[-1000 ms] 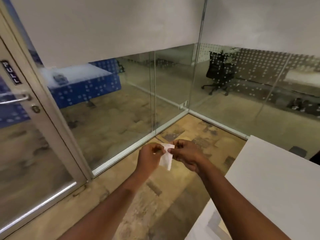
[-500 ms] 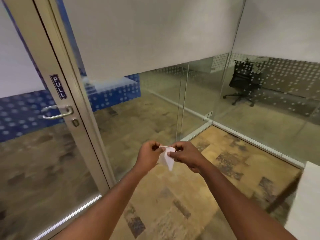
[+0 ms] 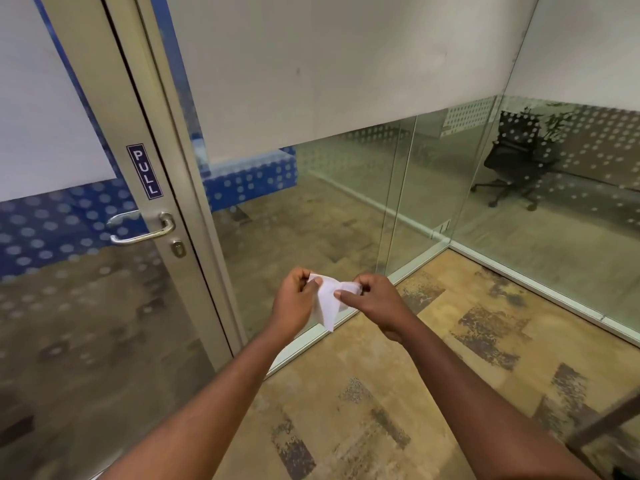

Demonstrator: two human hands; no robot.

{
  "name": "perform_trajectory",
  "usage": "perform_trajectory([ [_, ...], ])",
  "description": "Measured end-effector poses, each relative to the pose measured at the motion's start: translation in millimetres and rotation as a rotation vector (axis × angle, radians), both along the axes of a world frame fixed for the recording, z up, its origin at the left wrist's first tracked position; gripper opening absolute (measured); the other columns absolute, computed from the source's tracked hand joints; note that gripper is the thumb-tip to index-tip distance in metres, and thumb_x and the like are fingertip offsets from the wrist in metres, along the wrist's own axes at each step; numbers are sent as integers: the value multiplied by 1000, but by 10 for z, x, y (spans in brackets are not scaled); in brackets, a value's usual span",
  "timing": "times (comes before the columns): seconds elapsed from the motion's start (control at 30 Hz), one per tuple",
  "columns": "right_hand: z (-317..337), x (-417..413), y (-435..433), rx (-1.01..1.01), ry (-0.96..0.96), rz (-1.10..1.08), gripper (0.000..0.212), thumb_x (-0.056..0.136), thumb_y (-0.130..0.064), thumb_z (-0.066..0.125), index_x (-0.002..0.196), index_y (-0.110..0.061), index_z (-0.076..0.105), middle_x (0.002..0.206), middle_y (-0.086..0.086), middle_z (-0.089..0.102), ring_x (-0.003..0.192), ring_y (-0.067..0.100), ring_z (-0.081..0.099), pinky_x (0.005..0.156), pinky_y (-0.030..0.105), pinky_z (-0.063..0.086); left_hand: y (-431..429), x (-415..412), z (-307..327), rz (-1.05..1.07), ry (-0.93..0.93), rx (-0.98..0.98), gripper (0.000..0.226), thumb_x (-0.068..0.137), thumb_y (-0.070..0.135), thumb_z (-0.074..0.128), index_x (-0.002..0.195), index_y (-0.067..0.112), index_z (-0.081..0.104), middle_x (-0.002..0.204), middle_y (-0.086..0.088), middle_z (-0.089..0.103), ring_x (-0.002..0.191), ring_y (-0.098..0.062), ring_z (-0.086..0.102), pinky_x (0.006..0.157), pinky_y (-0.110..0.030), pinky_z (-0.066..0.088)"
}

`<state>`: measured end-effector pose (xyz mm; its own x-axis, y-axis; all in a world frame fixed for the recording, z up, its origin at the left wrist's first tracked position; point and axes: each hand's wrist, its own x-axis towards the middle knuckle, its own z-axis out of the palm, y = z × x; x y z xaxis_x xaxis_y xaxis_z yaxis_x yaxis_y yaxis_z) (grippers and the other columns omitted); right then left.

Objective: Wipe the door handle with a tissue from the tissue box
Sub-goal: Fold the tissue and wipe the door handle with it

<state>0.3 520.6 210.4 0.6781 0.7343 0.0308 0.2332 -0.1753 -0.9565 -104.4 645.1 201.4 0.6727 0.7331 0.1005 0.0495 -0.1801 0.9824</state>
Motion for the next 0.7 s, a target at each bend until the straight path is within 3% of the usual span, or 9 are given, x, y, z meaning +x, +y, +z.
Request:
perform_trajectory([
  [0.17,-28,110,287,77,287,72,23,77,-9,76,92,-11,58,92,14,67,78,21,62,64,30,52,204,44,28,36,-16,-93,18,95,12,51,79,20,53,72,3,59,60,-8,51,56,-23,41],
  [0.2,-41,126,343,56,278,64,27,78,-12,76,99,-12,58,102,13,65,86,22,62,69,30,52,240,54,23,33,-12,-109,17,95,12,50,80,19,53,72,2,59,59,-8,51,54,-23,40],
  [0.27,-72,185,485,-46,82,-29,44,77,-23,78,114,-15,55,116,7,54,101,20,56,80,30,48,322,99,19,39,-8,-123,11,95,12,50,85,16,54,75,-1,60,62,-11,52,56,-25,40],
  [0.37,-59,249,729,-18,-76,-170,49,72,-30,81,109,-14,54,102,4,52,90,16,54,77,27,45,478,202,63,101,-57,-148,4,94,9,51,92,10,55,80,-6,60,70,-18,53,61,-27,41],
  [0.47,-76,267,1000,19,32,-114,37,74,-24,80,100,-12,55,77,-3,59,70,11,58,64,25,48,645,283,98,145,-47,-117,5,94,10,52,95,7,56,82,-6,62,69,-16,54,57,-22,44],
  [0.57,-74,353,1312,90,269,19,20,81,-5,71,98,-8,60,79,4,67,76,19,65,69,35,55,864,373,155,171,-9,-73,11,95,11,51,100,3,57,83,-4,62,67,-11,55,51,-12,45],
  [0.63,-9,459,1549,114,370,112,14,85,-1,65,92,-12,62,80,3,69,71,14,65,56,25,53,1047,442,222,215,-12,-20,8,94,12,52,97,6,57,81,-1,62,67,-9,55,52,-10,44],
  [0.7,65,538,1779,119,391,177,17,87,1,61,86,-16,64,84,4,69,72,13,65,53,22,51,1250,485,271,273,4,37,5,93,13,54,93,10,57,81,1,61,68,-8,55,52,-9,44],
])
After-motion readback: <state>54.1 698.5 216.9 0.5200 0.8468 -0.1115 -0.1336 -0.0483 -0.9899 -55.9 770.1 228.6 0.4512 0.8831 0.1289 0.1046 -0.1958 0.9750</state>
